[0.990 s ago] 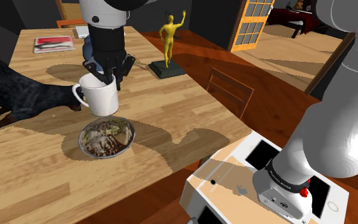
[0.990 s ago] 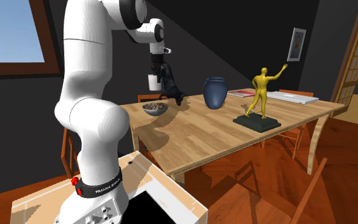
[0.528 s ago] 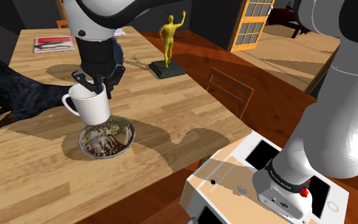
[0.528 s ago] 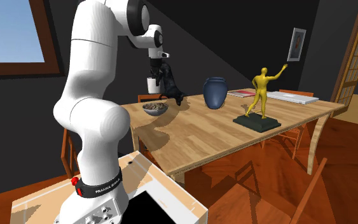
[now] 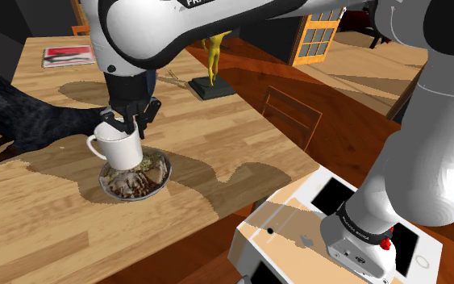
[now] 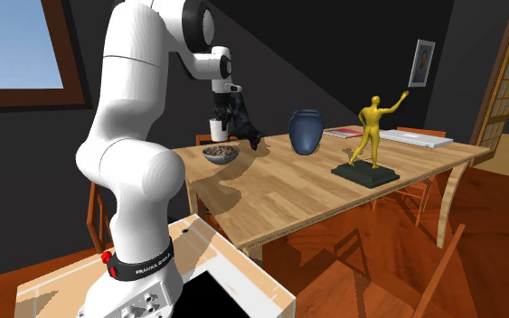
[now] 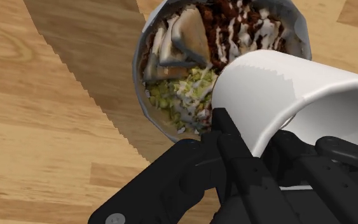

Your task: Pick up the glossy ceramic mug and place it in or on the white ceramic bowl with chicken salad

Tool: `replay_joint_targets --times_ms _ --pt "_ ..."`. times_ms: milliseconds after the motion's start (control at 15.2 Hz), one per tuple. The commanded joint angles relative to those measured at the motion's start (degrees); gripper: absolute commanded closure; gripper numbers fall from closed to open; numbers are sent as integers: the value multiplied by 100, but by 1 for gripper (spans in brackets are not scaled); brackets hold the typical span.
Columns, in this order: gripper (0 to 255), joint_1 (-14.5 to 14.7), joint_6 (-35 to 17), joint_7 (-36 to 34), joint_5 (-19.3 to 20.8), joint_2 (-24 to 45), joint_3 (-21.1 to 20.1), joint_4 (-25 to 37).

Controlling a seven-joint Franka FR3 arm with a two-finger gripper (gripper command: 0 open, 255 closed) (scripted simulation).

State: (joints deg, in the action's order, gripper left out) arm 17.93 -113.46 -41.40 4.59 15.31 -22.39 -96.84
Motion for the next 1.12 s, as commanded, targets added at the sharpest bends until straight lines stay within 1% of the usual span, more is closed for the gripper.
replay_joint_targets --times_ms 0,198,726,792,1056 --pt "255 0 -154 -10 15 26 5 -126" --pt "255 4 -344 -24 42 81 15 -264" --pt "255 4 -344 -24 42 81 15 -264" --pt "0 4 -344 -24 42 82 15 -264" --pt "0 4 -345 -24 42 81 15 -265"
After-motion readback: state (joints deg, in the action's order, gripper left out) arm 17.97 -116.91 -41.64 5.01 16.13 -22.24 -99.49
